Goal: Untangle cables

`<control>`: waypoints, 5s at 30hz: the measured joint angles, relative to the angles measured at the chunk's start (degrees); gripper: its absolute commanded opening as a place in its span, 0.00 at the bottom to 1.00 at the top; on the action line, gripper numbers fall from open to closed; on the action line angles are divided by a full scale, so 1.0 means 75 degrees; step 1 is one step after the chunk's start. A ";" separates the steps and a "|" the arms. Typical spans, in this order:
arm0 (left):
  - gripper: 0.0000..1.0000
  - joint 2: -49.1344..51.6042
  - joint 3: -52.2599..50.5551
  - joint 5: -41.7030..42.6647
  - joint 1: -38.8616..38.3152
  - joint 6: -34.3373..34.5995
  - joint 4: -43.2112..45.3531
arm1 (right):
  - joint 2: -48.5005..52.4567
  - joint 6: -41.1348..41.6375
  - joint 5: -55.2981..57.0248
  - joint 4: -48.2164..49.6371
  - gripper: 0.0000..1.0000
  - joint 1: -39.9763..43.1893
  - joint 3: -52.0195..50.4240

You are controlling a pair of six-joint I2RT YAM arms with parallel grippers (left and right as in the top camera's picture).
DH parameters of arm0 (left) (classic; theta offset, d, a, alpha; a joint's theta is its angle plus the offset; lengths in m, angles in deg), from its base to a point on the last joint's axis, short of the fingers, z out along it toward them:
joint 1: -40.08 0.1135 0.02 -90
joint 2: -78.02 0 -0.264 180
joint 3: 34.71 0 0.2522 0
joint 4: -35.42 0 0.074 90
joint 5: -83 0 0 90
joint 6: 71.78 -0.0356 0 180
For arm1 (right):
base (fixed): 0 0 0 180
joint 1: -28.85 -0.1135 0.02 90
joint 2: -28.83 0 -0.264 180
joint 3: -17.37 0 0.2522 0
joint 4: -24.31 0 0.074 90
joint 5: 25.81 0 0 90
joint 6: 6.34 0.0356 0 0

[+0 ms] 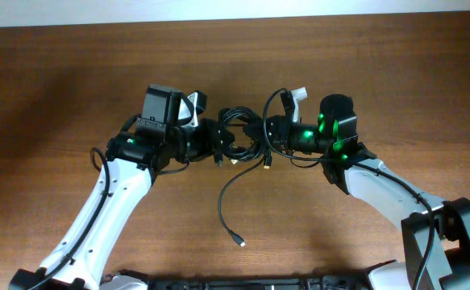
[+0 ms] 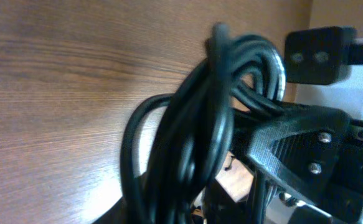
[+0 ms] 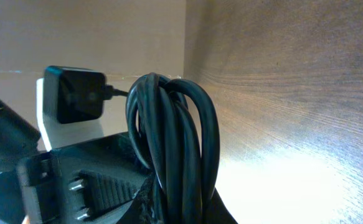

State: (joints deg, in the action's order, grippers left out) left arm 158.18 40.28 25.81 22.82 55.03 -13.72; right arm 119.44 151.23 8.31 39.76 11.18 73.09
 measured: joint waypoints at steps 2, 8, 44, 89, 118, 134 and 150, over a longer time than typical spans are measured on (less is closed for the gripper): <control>0.00 0.0000 0.0000 -0.0096 -0.0015 0.0090 -0.0085 | 0.0000 -0.0012 0.0052 -0.0003 0.04 -0.0015 -0.0003; 0.00 -0.0003 -0.0003 -0.0119 0.0213 0.0102 -0.0178 | 0.0003 -0.0280 0.0076 0.0029 0.32 -0.0090 -0.0003; 0.00 -0.0003 -0.0023 0.2565 0.2649 -0.2299 -0.0198 | 0.0003 -0.4234 -0.1279 -0.0003 0.61 -0.0085 0.0000; 0.00 0.0076 -0.0111 0.2384 0.2611 -0.2524 -0.0073 | -0.0099 -0.4575 0.2602 -0.2938 0.67 -0.0303 0.0082; 0.00 0.0076 -0.0108 0.2865 0.2655 -0.1492 -0.1116 | -0.0050 -0.8166 0.1448 -0.2439 0.04 -0.1137 0.0017; 0.00 0.0076 -0.0108 0.1594 0.2582 -0.2932 -0.0933 | -0.0612 -0.6980 -0.0248 -0.2687 0.04 -0.1148 0.0020; 0.00 0.0070 -0.0108 -0.0775 0.0373 -0.3171 -0.0219 | -0.0673 -0.3541 -0.0670 -0.0903 0.04 -0.1081 -0.0026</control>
State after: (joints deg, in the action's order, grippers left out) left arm 158.71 39.47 20.00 25.62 31.25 -15.36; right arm 114.39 124.67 3.28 32.98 3.07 72.89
